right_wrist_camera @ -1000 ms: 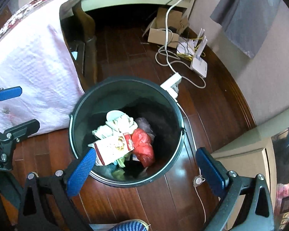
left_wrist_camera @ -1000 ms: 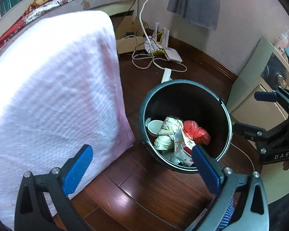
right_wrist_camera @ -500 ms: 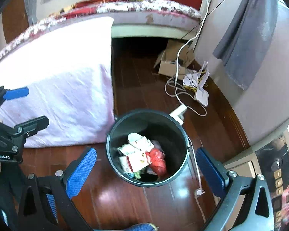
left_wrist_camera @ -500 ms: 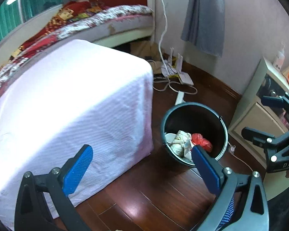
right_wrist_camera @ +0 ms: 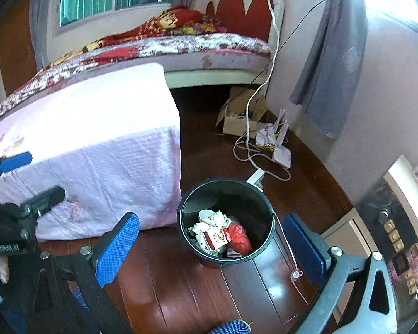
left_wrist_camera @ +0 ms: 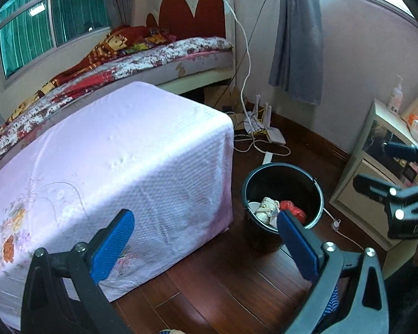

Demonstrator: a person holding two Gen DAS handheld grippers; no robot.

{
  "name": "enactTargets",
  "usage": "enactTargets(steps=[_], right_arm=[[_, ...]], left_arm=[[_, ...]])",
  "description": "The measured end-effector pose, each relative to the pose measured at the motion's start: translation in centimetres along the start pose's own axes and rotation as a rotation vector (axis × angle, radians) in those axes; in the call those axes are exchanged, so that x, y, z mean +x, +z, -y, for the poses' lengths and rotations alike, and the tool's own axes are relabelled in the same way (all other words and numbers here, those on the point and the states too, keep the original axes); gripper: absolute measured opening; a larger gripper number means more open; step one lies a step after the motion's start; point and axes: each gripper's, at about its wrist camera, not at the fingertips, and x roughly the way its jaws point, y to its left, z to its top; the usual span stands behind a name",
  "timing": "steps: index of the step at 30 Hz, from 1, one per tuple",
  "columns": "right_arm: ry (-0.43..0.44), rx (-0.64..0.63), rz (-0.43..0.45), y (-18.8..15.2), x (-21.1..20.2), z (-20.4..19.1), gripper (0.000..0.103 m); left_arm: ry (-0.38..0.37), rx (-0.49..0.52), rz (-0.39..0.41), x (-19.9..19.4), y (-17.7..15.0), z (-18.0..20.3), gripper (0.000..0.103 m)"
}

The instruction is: Collect trash

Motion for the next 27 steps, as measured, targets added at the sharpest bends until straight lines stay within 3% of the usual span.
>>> enactTargets(steps=[10, 27], right_arm=[[-0.043, 0.044, 0.065, -0.3, -3.2, 0.0, 0.103], [-0.061, 0.044, 0.075, -0.1, -3.7, 0.2, 0.103]], left_arm=[[0.024, -0.014, 0.076, -2.4, 0.4, 0.0, 0.102], [0.031, -0.017, 0.103, -2.8, 0.5, 0.6, 0.102]])
